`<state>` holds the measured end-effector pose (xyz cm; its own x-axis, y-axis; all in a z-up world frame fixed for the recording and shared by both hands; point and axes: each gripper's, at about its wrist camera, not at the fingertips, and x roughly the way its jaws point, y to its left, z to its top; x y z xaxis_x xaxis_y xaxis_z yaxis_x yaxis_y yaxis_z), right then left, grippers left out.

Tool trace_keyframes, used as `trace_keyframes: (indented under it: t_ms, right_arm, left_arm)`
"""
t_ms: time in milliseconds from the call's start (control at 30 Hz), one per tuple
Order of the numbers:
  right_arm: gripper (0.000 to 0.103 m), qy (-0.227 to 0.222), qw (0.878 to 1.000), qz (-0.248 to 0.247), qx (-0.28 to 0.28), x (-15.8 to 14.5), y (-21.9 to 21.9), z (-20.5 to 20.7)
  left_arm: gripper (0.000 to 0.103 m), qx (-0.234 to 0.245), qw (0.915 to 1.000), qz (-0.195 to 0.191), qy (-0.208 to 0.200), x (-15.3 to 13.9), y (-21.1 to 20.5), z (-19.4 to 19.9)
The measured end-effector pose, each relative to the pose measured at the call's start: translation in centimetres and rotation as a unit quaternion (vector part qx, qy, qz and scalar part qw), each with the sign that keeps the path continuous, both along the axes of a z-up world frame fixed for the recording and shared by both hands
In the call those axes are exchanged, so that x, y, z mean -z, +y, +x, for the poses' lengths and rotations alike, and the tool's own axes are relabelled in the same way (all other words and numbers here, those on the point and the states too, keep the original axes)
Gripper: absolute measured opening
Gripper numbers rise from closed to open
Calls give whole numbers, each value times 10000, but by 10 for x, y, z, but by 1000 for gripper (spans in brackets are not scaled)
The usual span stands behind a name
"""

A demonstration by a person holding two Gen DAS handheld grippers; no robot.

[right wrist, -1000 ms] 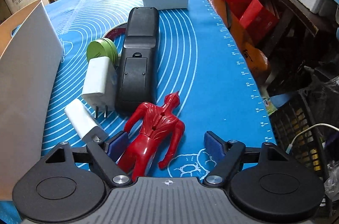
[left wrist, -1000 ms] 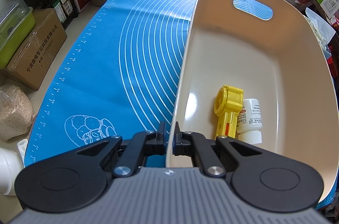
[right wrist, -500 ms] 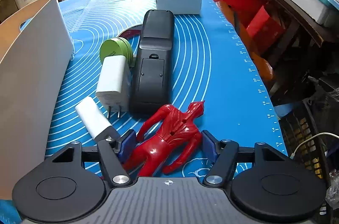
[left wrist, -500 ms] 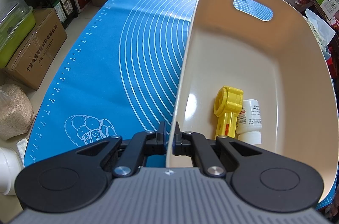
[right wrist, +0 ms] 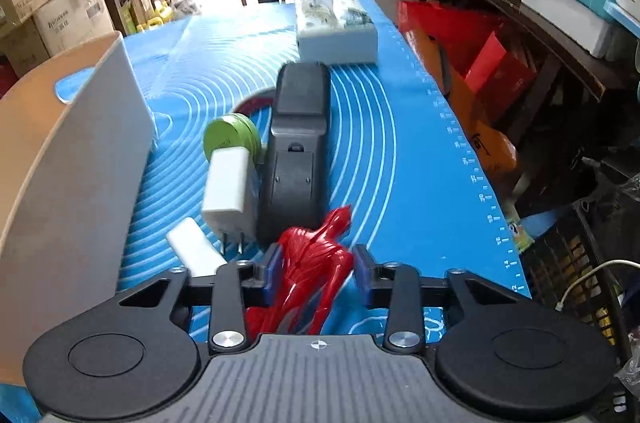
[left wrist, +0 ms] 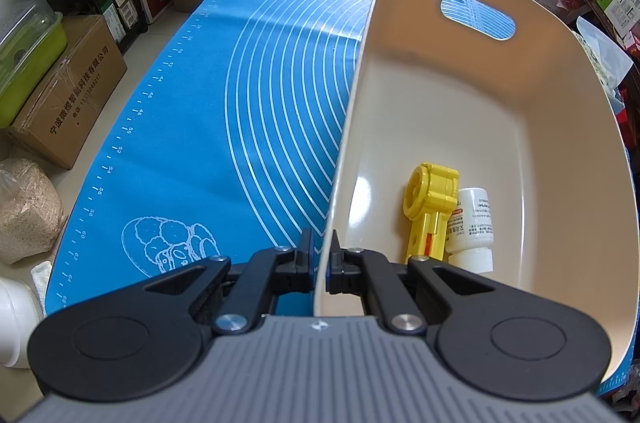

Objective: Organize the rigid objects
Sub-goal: 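Return the right tool to the items and close on the red figure, then lift the red figure into the basket and open the right tool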

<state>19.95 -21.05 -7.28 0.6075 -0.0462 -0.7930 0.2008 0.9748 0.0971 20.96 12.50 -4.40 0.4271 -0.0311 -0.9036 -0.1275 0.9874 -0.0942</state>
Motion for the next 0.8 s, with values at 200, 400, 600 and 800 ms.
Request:
trace_keyframes:
  t_ms: [200, 400, 600, 800]
  right_arm:
    - [35, 82, 9996, 86, -254, 1, 6, 10]
    - [39, 362, 9984, 350, -246, 16, 11, 16]
    - [38, 311, 9981, 527, -114, 21, 11, 12]
    - [35, 155, 9989, 445, -47, 5, 8, 6]
  left_arm:
    - [7, -4, 10000, -15, -6, -1, 1, 0]
    - [7, -7, 10000, -31, -6, -2, 1, 0]
    - [7, -7, 10000, -28, -6, -2, 1, 0]
    - [7, -5, 10000, -27, -7, -2, 1, 0]
